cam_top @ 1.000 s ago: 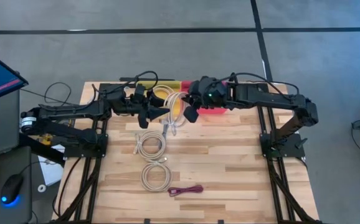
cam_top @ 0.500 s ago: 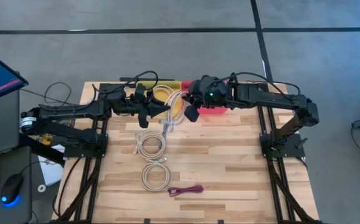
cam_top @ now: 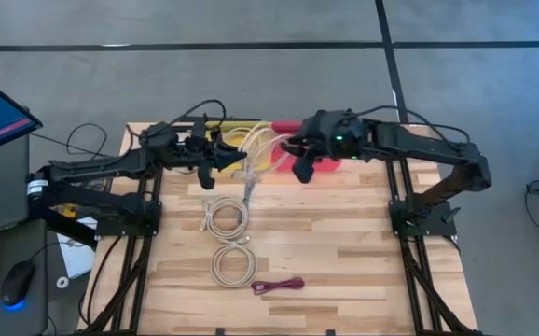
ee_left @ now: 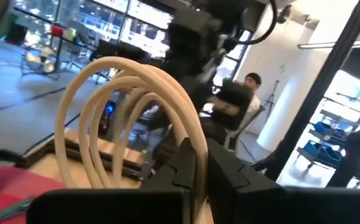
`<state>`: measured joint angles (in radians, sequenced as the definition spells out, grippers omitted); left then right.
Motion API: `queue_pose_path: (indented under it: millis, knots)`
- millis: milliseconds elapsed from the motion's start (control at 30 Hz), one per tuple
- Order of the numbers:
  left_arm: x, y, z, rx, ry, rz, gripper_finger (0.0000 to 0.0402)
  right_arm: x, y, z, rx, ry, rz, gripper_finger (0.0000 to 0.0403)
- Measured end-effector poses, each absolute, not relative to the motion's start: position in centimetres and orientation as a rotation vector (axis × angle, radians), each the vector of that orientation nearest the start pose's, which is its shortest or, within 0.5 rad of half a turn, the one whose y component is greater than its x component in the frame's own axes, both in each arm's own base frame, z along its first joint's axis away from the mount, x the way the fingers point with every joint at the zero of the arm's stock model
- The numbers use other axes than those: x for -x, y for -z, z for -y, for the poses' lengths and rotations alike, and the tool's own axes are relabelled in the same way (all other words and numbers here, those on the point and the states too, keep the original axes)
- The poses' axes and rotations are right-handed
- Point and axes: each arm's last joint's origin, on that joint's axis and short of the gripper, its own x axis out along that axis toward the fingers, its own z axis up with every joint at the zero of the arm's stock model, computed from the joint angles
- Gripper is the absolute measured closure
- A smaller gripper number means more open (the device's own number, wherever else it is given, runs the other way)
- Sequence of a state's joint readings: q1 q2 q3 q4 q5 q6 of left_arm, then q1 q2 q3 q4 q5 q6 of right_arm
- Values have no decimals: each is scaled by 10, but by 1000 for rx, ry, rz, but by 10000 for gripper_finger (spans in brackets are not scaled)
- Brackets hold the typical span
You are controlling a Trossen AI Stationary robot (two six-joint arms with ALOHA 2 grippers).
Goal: Pick & Place USB Port
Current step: Put the large white charger cable into the yellow bin
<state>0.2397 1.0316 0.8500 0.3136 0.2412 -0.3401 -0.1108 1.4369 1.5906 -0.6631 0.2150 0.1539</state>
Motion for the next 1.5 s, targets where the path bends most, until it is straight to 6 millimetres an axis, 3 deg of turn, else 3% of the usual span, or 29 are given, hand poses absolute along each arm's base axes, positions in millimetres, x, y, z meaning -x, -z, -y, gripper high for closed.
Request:
queue_pose_path:
  millis: [267, 533, 933, 1233, 1500]
  knots:
    - [-203, -360, -74, 292, -132, 100, 387, -246, -439, 23, -112, 307, -500, 296]
    - [-208, -331, -110, 241, -449, -78, 387, -213, -449, 17, -162, 310, -496, 296]
    - [-240, -280, -140, 173, -639, -314, 387, -206, -444, 17, -156, 318, -574, 296]
    - [-261, -240, -150, 193, -654, -458, 387, -206, -444, 17, -156, 318, -573, 296]
    - [-272, -219, -156, 178, -733, -504, 387, -206, -444, 17, -161, 319, -571, 296]
